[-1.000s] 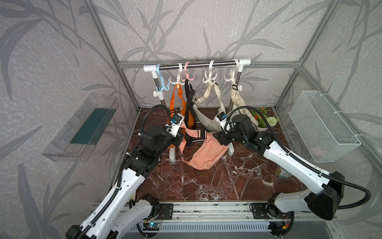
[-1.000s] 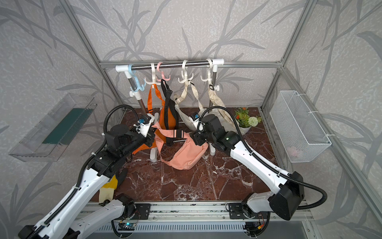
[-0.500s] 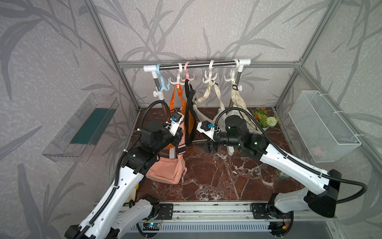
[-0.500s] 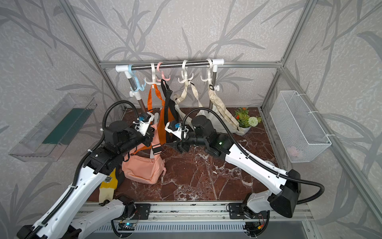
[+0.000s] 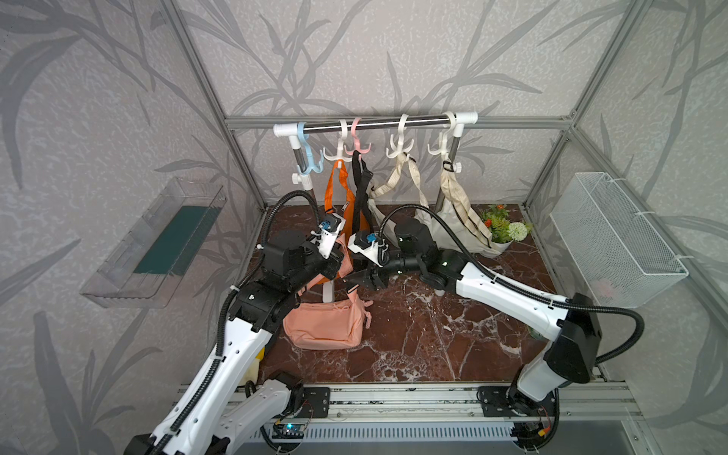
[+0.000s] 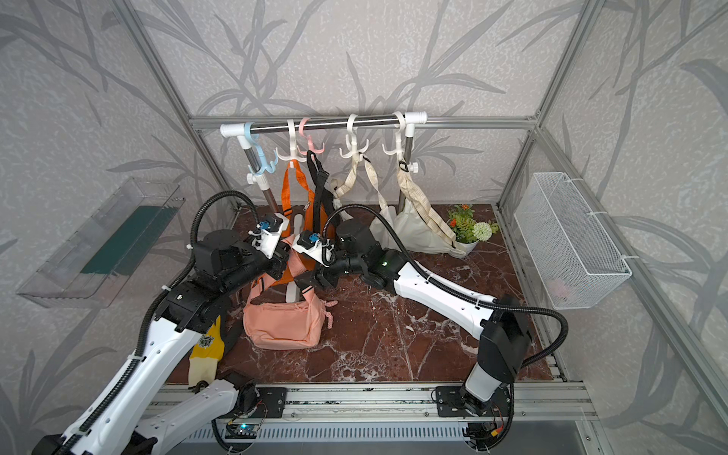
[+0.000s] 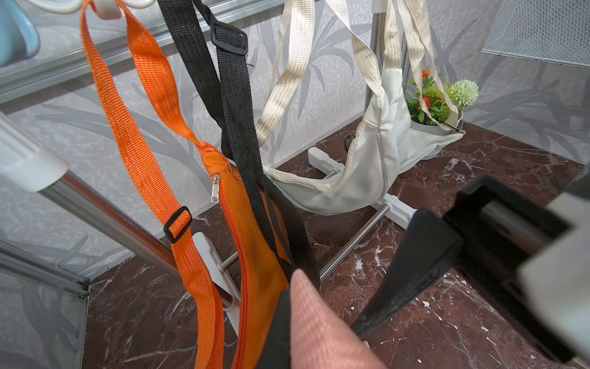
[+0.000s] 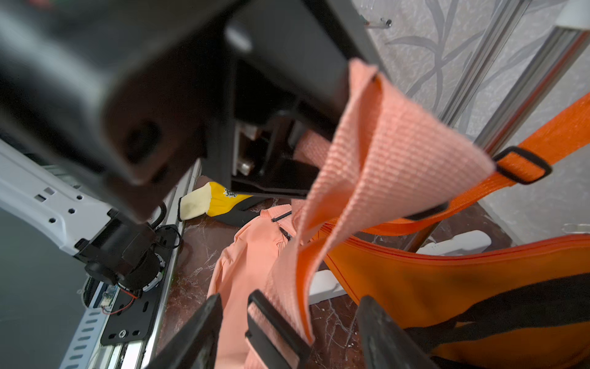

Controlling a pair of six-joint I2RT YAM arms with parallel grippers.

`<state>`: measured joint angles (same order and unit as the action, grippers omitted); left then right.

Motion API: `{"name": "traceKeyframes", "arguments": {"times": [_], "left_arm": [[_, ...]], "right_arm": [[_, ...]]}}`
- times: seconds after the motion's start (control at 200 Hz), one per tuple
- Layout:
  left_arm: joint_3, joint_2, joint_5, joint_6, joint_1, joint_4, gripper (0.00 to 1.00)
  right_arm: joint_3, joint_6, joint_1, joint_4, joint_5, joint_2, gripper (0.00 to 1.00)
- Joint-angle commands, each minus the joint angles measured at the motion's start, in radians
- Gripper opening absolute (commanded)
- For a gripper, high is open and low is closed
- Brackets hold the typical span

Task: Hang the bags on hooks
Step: Hang the bag on the hook.

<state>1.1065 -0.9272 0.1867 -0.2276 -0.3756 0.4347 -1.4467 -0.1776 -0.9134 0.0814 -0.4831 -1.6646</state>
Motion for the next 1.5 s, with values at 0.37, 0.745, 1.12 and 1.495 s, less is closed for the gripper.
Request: {"name": "traceKeyframes", "arguments": {"times": [0.37, 0.745, 1.12, 1.495], "left_arm": [[0.044, 0.062, -0.002, 0.014, 0.163, 0.008, 0.00], [0.326, -0.086, 0.023, 0.109, 0.291, 0.144, 0.00], [0.710, -0.349, 0.097, 0.164, 0.342, 0.396, 0.00], [1.086, -0.607, 0.192, 0.234, 0.345, 0.618, 0.00]], "right_arm": [[-0.209, 0.099, 0.002, 0.042, 0.383, -0.049, 0.00], [-0.640, 0.085, 0.003, 0.263, 0.394, -0.173, 0.00], [-1.575, 0.138, 0.061, 0.670, 0.410, -0.675, 0.00], [-1.471, 0.253, 0.127, 0.428, 0.280, -0.695, 0.00]]}}
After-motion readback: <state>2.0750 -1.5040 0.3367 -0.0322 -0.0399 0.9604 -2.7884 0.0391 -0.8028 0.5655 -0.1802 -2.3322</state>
